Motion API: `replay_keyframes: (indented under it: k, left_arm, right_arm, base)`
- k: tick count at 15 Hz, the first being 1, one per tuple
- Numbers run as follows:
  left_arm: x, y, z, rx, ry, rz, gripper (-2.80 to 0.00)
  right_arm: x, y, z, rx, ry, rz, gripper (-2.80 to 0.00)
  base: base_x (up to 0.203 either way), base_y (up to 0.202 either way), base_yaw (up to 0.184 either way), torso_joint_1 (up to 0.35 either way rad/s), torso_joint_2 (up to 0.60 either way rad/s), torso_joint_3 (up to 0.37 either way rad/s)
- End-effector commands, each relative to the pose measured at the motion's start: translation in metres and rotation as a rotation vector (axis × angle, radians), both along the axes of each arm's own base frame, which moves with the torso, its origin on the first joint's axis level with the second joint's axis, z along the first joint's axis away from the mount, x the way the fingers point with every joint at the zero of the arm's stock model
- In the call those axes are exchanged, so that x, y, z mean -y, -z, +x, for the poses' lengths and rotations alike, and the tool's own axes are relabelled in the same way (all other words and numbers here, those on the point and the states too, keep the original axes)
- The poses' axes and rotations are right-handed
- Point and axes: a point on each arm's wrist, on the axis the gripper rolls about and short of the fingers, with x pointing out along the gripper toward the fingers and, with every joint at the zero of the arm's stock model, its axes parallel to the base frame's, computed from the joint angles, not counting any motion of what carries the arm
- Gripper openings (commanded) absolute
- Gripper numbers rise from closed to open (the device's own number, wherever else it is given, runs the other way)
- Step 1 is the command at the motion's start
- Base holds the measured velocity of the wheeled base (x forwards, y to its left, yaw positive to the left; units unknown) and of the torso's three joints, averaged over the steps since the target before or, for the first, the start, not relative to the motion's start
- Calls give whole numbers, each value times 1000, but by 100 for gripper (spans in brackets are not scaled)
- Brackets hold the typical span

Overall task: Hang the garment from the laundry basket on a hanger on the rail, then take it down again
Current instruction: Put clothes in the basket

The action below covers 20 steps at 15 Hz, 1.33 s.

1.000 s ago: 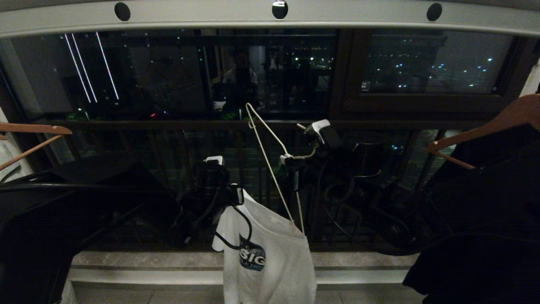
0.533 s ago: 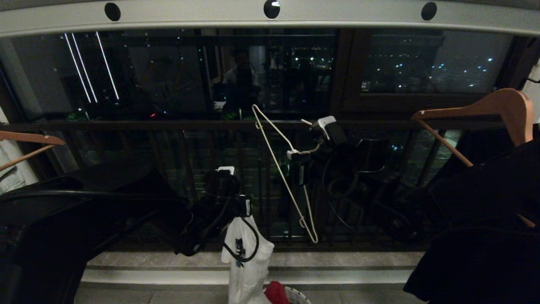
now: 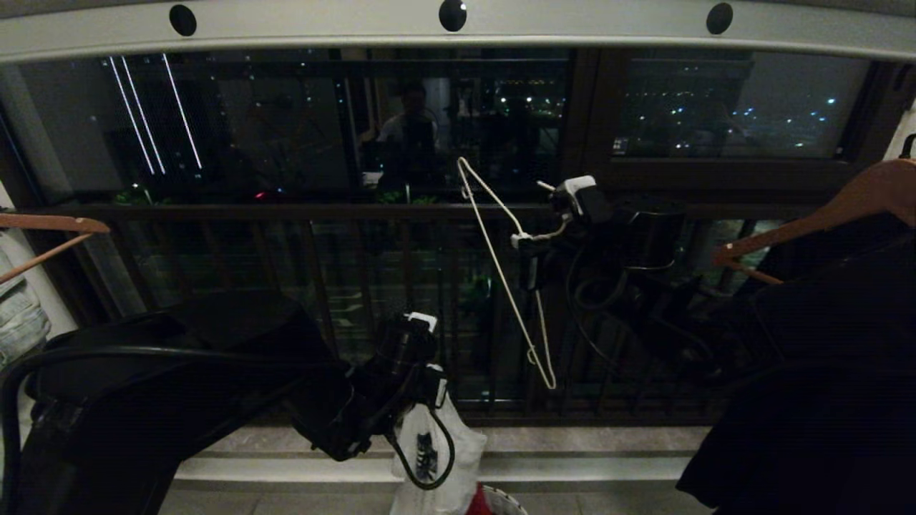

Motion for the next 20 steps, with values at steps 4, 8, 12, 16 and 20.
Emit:
replay_keyframes:
  k: [4, 8, 12, 16, 20]
  left_arm:
    - [1, 13, -8, -115, 114, 103, -280]
    - [3, 21, -9, -195, 219, 183, -280]
    - [13, 25, -12, -212, 279, 161, -280]
    - [21, 27, -9, -226, 291, 172, 0]
    - [17, 28, -15, -267, 297, 204, 0]
  right_arm:
    - [12, -24, -9, 20, 12, 16, -280]
    - [13, -25, -9, 23, 15, 17, -280]
    - [15, -25, -8, 23, 20, 17, -280]
    - [15, -25, -8, 23, 22, 17, -280]
    - [16, -25, -8, 23, 23, 17, -280]
  base:
    - [0, 0, 0, 0, 0, 0]
    - [0, 0, 0, 0, 0, 0]
    - [0, 0, 0, 0, 0, 0]
    - [0, 0, 0, 0, 0, 0]
    - [0, 0, 0, 0, 0, 0]
